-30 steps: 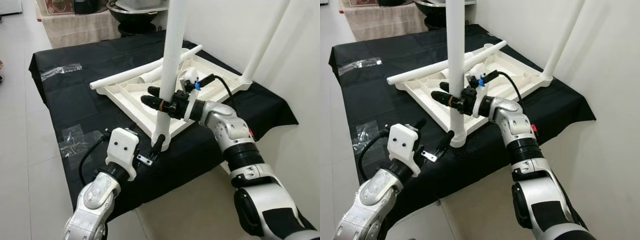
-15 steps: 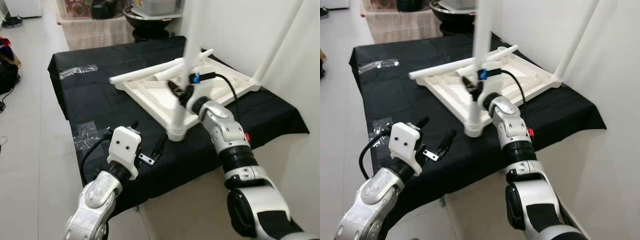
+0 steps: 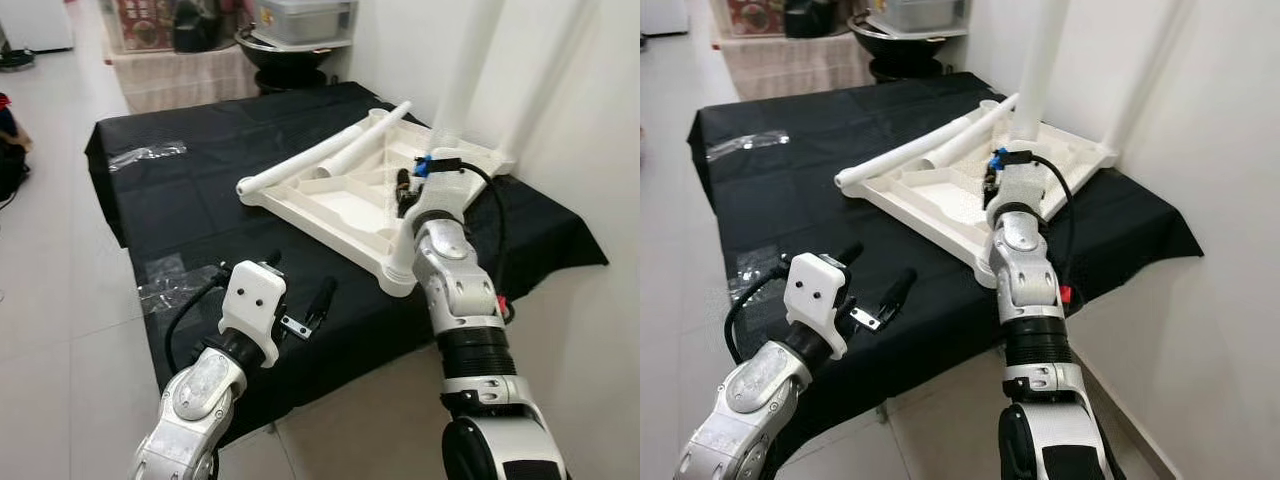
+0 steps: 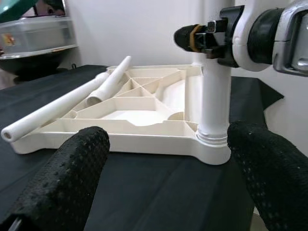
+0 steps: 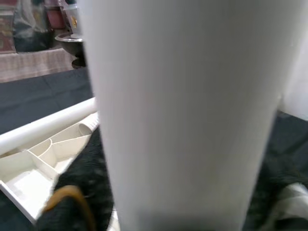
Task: Building children table
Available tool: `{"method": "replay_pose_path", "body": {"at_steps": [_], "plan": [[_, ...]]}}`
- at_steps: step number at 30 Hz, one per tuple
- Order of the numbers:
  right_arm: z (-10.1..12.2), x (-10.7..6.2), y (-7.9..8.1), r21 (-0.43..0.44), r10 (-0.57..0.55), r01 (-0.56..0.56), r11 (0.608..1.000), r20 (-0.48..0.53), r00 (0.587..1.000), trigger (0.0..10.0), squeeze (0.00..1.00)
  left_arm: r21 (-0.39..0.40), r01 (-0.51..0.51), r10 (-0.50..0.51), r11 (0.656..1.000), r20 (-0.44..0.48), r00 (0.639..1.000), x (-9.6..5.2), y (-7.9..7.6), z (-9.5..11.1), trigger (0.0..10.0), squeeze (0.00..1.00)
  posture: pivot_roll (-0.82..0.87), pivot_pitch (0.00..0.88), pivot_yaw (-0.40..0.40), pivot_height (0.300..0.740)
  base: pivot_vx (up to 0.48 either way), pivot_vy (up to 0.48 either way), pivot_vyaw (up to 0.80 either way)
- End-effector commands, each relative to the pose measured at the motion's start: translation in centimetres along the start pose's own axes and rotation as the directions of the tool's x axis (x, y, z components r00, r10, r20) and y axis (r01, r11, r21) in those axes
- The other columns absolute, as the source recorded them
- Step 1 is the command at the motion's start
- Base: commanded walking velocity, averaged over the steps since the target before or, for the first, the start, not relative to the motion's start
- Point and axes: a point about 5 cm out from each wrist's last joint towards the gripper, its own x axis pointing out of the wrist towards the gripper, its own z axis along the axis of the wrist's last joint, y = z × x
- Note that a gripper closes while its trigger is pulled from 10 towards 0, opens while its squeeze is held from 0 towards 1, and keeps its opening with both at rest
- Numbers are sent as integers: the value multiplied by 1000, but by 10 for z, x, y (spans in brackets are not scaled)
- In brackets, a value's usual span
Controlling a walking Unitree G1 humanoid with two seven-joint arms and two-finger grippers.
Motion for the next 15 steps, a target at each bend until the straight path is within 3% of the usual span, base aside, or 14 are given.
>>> {"method": "replay_pose_path", "body": {"at_steps": [1, 3, 5, 8, 9, 10, 11, 12, 14, 15], "plan": [[-2, 3, -10, -19, -12, 12, 1000, 8, 1000, 10000, 0, -5, 6, -6, 1000, -5, 1000, -1, -2, -2, 10000, 0, 14, 29, -66, 740, 0, 0, 0], [-2, 4, -14, -37, -16, 17, 999, 12, 1000, 10000, 0, -6, 6, -6, 1000, -5, 1000, -2, -3, -3, 10000, 0, 11, 25, -66, 740, 0, 0, 0], [-2, 5, -11, -5, 134, -134, 991, 3, 991, 10000, 0, -4, 6, -6, 1000, -6, 1000, -3, -2, -3, 10000, 0, 15, 18, -69, 740, 0, 0, 0], [-1, 4, -10, 1, 197, -197, 980, 5, 980, 10000, 0, -4, 6, -6, 1000, -6, 1000, -3, -2, -3, 10000, 0, 15, 18, -69, 740, 0, 0, 0], [-4, 2, -7, 21, 334, -334, 942, -18, 942, 10000, 0, -3, 6, -6, 1000, -6, 1000, -3, -2, -3, 10000, 0, 14, 9, -67, 740, 0, 0, 0], [-9, -4, -5, 78, 527, -522, 849, -52, 848, 10000, 0, -2, 10, -10, 1000, -7, 1000, -3, -2, -4, 10000, 0, 15, 6, -68, 740, 0, 0, 0], [-9, -4, -5, 78, 527, -522, 849, -52, 848, 10000, 0, -2, 10, -10, 1000, -7, 1000, -3, -2, -4, 10000, 0, 15, 6, -68, 740, 0, 0, 0], [-11, -12, -6, 123, 686, -676, 727, -67, 725, 10000, 0, 2, 16, -16, 1000, -6, 1000, -3, -3, -3, 10000, 0, 17, 2, -69, 740, 0, 0, 0], [-9, -25, -9, 186, 848, -830, 526, -41, 529, 10000, 0, 4, 22, -22, 1000, -6, 1000, -3, -4, -3, 10000, 0, 17, 0, -72, 740, 0, 0, 0], [-9, -25, -9, 186, 848, -830, 526, -41, 529, 10000, 0, 4, 22, -22, 1000, -6, 1000, -3, -4, -3, 10000, 0, 17, 0, -72, 740, 0, 0, 0]]}}
